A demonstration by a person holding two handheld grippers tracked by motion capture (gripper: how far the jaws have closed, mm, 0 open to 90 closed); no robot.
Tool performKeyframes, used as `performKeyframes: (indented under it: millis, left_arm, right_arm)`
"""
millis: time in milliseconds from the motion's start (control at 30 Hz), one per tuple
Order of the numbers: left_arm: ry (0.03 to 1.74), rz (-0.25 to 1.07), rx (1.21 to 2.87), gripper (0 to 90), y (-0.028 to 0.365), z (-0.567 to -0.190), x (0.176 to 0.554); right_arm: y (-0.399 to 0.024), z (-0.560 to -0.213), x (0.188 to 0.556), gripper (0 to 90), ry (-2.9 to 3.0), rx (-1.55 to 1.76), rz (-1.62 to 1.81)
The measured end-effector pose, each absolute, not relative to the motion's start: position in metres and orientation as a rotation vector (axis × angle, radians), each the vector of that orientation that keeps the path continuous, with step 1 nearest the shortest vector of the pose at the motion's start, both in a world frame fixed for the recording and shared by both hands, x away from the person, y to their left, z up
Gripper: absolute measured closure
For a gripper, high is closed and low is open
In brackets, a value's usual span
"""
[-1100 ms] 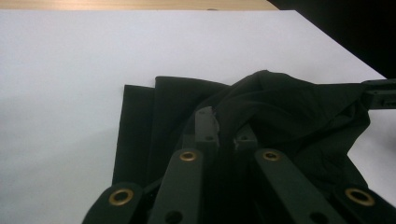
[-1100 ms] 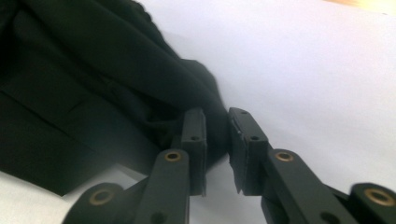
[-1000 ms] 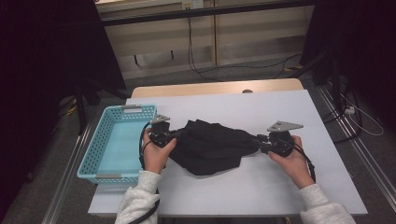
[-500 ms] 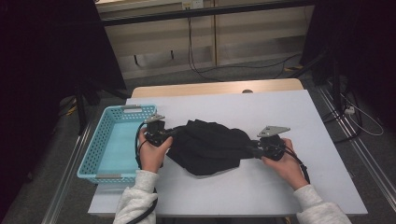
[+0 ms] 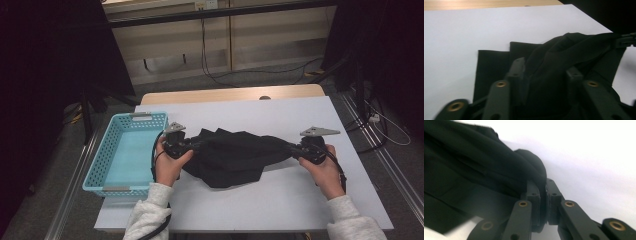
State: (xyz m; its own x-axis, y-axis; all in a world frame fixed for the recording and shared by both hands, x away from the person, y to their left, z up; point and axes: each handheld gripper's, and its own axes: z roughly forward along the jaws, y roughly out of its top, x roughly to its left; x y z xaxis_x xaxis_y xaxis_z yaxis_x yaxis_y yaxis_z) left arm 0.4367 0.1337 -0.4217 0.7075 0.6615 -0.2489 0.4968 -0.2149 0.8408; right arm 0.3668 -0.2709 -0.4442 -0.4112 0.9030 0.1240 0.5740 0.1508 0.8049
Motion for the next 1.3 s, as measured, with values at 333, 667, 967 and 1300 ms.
performKeyframes:
  millis: [333, 667, 967, 1300]
  left_arm:
    - [0.896, 0.210, 1.838, 41.2, 0.138, -0.413, 0.433]
    - [0.888, 0.141, 1.866, 39.8, 0.136, -0.415, 0.422]
    - [0.852, 0.088, 1.947, 40.3, 0.126, -0.416, 0.407]
    - [0.866, 0.055, 2.088, 38.3, 0.118, -0.446, 0.411]
  right_arm:
    - [-0.293, -0.447, 0.364, 82.7, 2.003, 1.489, 1.151]
    - [-0.294, -0.447, 0.362, 80.4, 2.015, 1.476, 1.133]
    - [-0.289, -0.445, 0.357, 80.3, 2.024, 1.452, 1.130]
    - [-0.291, -0.446, 0.357, 72.9, 1.999, 1.419, 1.095]
